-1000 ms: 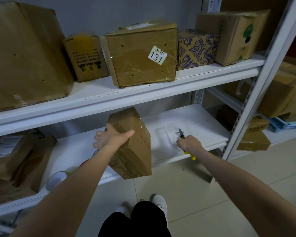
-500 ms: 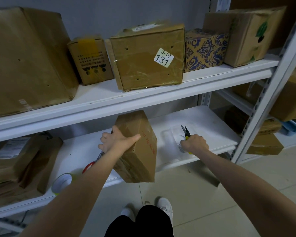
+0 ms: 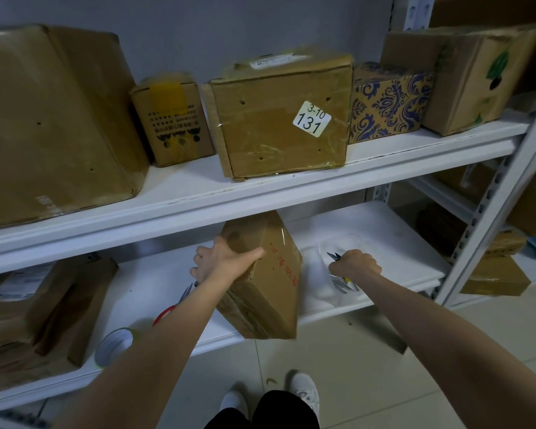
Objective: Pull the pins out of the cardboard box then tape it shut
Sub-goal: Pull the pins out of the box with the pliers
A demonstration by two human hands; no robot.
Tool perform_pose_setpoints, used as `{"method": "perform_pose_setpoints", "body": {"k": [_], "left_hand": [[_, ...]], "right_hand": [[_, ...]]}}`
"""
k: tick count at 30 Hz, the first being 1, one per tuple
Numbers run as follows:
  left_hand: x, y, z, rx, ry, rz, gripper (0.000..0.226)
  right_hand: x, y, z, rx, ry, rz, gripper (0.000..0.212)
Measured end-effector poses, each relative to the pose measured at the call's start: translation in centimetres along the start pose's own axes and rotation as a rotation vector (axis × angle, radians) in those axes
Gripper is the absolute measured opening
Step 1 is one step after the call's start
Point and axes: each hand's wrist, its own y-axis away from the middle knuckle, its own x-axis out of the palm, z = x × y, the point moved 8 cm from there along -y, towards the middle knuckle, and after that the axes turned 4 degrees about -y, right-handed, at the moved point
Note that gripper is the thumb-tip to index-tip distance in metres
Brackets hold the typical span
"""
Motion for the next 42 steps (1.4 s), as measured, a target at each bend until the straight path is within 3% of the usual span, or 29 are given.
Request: {"method": "perform_pose_setpoints", "body": {"k": [4, 9, 12, 15, 19, 21, 24, 27, 28, 35, 42], "left_hand": [[0.0, -0.4, 0.4, 0.012, 0.010, 0.007, 0.092], [0.1, -0.5, 0.7, 0.023, 0.013, 0.022, 0.091], [0.2, -0.5, 0.9, 0.026, 0.009, 0.044, 0.092], [0.4, -0.4, 0.6, 0.075, 0.000, 0.101, 0.102], [1.1, 0.7, -0.2, 0.140, 0.074, 0.225, 0.121], [0.8, 1.3, 0.4, 0.153, 0.217, 0.202, 0.112], [0.3, 1.2, 2.6, 0.044, 0.435, 0.104, 0.074], [0.0, 1.4, 4.6, -0.039, 0.411, 0.055, 0.019], [0.1, 1.7, 4.9, -0.047, 0.401, 0.063, 0.013], [0.3, 2.0, 6.3, -0.003, 0.436, 0.058, 0.016], [0.1, 1.7, 8.2, -0.002, 0.523, 0.058, 0.009]], "right_hand": [[1.4, -0.6, 0.1, -0.014, -0.084, -0.002, 0.041], [2.1, 0.2, 2.2, -0.154, -0.131, -0.044, 0.048], [2.1, 1.9, 5.0, -0.330, -0.140, -0.043, 0.048], [2.4, 4.4, 7.8, -0.468, -0.260, 0.007, 0.034], [2.2, 7.0, 9.5, -0.467, -0.450, 0.051, 0.032], [1.8, 7.9, 9.1, -0.415, -0.527, 0.042, 0.036], [1.7, 8.8, 8.5, -0.363, -0.591, 0.054, 0.043], [1.7, 10.0, 8.3, -0.360, -0.651, 0.070, 0.047], [1.7, 10.4, 8.3, -0.367, -0.671, 0.075, 0.044], [3.5, 12.0, 8.5, -0.408, -0.865, 0.214, 0.011], [2.8, 13.4, 10.5, -0.528, -0.764, 0.142, 0.024]]}}
